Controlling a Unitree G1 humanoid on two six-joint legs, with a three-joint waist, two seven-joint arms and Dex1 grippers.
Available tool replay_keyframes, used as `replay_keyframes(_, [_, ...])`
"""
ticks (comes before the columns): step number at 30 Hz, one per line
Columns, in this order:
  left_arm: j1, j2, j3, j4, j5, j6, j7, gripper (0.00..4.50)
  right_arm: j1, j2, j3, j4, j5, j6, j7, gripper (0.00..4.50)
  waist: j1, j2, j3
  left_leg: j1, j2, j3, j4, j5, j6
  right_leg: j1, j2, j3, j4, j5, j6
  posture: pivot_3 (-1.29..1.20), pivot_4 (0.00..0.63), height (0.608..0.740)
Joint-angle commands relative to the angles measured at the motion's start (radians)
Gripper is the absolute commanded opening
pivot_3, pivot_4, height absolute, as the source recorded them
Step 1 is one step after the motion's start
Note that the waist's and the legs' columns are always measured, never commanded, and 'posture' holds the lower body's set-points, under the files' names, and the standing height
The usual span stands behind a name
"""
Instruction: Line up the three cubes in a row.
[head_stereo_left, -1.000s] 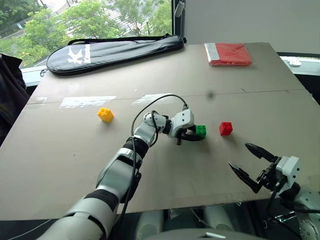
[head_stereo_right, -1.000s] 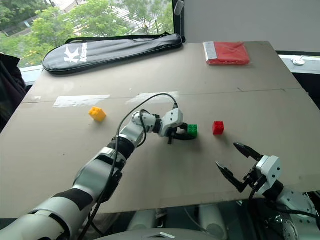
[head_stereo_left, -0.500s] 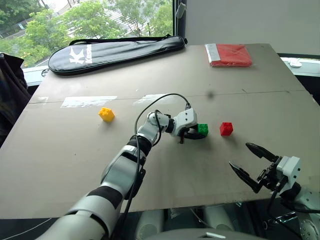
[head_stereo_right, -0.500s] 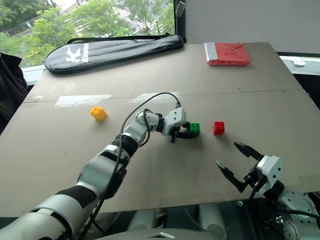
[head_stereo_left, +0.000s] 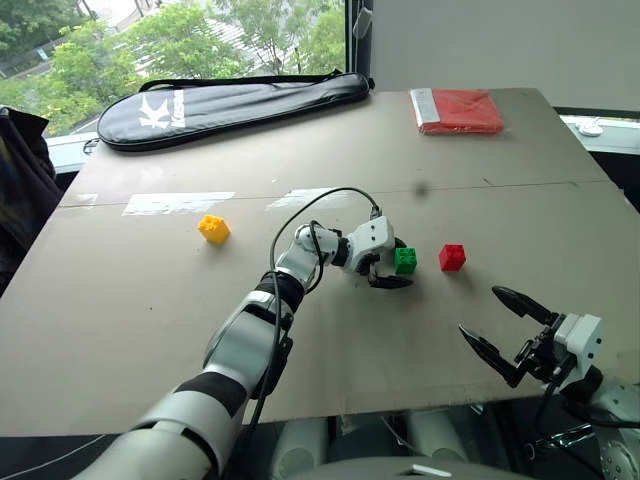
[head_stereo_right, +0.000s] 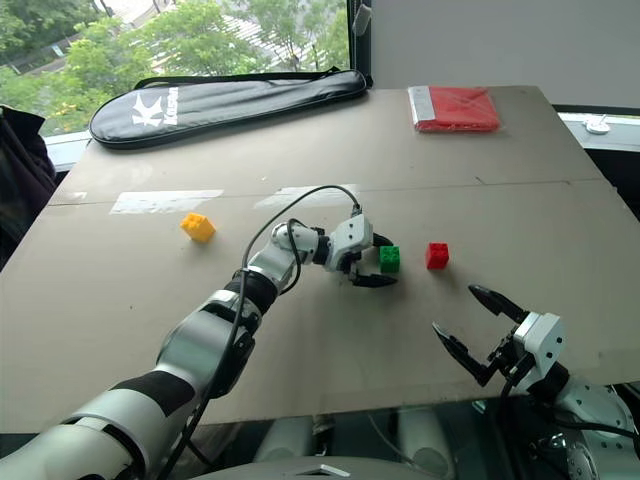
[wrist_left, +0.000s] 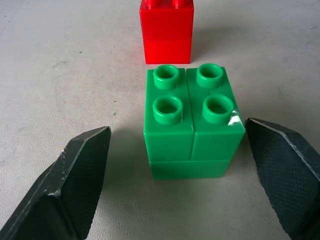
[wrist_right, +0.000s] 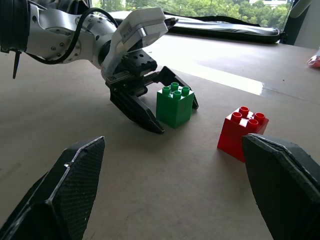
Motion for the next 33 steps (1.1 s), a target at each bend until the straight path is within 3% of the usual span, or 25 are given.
replay_keyframes(1, [0.022, 0.033, 0.003, 0.012, 0.031, 0.007, 0.015, 4.47, -0.011, -0.009, -0.012, -0.023, 0.008, -0.02, 0.007, 4.5, -0.001, 0.0, 0.0, 0.001, 0.0, 0.0, 0.0, 0.0, 0.0, 0.001, 0.0, 0.0, 0.0, 0.0, 0.0, 0.0, 0.15, 0.707])
replay_keyframes(8, [0.191, 0.164, 0.028, -0.232, -0.011, 0.028, -0.073, 4.47, -0.049, -0.026, 0.002, -0.001, 0.021, -0.007, 0.046, 4.5, -0.03, 0.0, 0.0, 0.002, 0.003, 0.001, -0.003, 0.0, 0.0, 0.002, 0.002, 0.001, 0.0, 0.0, -0.001, 0.0, 0.15, 0.707])
replay_keyframes(13, [0.431, 0.29, 0.087, -0.578, -0.074, 0.177, -0.033, 4.47, -0.109, -0.034, 0.03, 0.016, 0.037, 0.008, 0.081, 4.5, -0.04, 0.002, -0.001, 0.004, 0.004, 0.0, -0.009, 0.0, 0.0, 0.002, 0.004, 0.001, 0.001, 0.001, 0.001, 0.0, 0.15, 0.707])
replay_keyframes(16, [0.591, 0.334, 0.157, -0.832, -0.152, 0.293, 0.033, 4.47, -0.141, -0.038, 0.052, 0.009, 0.051, 0.026, 0.098, 4.5, -0.041, 0.003, -0.001, 0.006, 0.007, -0.001, -0.01, 0.0, 0.0, 0.002, 0.006, 0.003, 0.002, 0.0, -0.001, 0.0, 0.15, 0.707])
replay_keyframes(18, [0.749, 0.33, 0.263, -1.05, -0.224, 0.377, 0.156, 4.47, -0.175, -0.041, 0.073, 0.006, 0.065, 0.045, 0.114, 4.5, -0.04, 0.005, 0.0, 0.009, 0.008, -0.001, -0.01, 0.0, 0.0, 0.0, 0.006, 0.002, 0.002, -0.001, -0.003, 0.0, 0.15, 0.707])
replay_keyframes(21, [0.892, 0.306, 0.395, -1.22, -0.259, 0.457, 0.332, 4.47, -0.209, -0.045, 0.089, 0.012, 0.076, 0.058, 0.134, 4.5, -0.032, 0.005, 0.001, 0.007, 0.011, -0.001, -0.01, 0.0, 0.0, -0.003, 0.005, 0.003, 0.004, -0.001, -0.003, 0.0, 0.15, 0.707])
replay_keyframes(27, [1.021, 0.223, 0.684, -1.34, -0.327, 0.454, 0.625, 4.47, -0.257, -0.047, 0.113, 0.029, 0.091, 0.078, 0.168, 4.5, -0.005, 0.003, 0.002, 0.004, 0.009, -0.001, -0.007, 0.0, -0.001, -0.004, 0.003, 0.001, 0.003, -0.003, -0.005, 0.0, 0.15, 0.707])
replay_keyframes(33, [0.937, 0.334, 0.719, -1.116, -0.269, 0.427, 0.673, 4.47, -0.273, -0.035, 0.156, 0.011, 0.093, 0.093, 0.187, 4.5, -0.001, 0.002, 0.003, 0.003, 0.004, 0.0, -0.007, 0.0, -0.001, -0.004, 0.002, -0.001, 0.003, -0.003, -0.005, 0.0, 0.15, 0.707])
